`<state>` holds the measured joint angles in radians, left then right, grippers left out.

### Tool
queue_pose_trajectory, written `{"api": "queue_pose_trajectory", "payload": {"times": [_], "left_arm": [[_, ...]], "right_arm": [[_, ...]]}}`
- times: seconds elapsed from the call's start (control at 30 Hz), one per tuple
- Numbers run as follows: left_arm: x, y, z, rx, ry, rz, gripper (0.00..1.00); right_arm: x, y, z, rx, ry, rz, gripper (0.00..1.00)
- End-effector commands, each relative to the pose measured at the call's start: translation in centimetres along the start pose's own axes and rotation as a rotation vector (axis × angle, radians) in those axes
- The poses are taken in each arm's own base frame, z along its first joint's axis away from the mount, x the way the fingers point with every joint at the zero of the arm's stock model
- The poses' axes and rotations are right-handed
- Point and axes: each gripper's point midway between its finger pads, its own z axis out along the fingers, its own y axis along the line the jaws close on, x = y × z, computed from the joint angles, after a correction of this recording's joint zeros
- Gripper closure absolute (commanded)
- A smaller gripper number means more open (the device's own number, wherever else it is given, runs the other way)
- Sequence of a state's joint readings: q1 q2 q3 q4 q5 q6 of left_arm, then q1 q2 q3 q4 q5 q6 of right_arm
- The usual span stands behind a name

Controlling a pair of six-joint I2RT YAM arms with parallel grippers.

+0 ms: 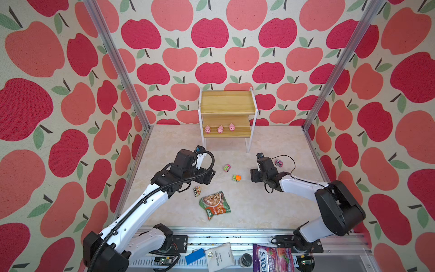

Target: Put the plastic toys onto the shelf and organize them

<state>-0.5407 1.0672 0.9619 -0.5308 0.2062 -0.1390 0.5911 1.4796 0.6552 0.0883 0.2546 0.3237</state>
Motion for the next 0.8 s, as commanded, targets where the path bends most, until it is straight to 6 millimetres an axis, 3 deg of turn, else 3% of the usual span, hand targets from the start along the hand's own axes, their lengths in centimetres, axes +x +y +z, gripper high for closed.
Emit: {"api": "queue_pose_trajectory", "payload": {"times": [0.0,0.17,0.37,0.77], "left_arm": [[-0.2,0.1,-0.3,-0.012,-0.002,0.019,0.08],[-0.3,0.0,-0.4,-0.006,-0.005,0.018,0.08],[-0.3,0.0,-0.5,-0.007,-0.009,0.02,0.08],[-0.4,0.0,-0.7,-0.009,-0.017,0.023,0.08]], "right_arm": [[-0.5,0.4,-1.4,-0.033,-0.152,0.107,0.28],[1.5,0.2,-1.7,0.006,-0.211,0.198,0.35],[2.9,0.3,-0.5,0.019,-0.212,0.226,0.39],[3.5,0.3,2.8,0.02,-0.197,0.222,0.51]]}}
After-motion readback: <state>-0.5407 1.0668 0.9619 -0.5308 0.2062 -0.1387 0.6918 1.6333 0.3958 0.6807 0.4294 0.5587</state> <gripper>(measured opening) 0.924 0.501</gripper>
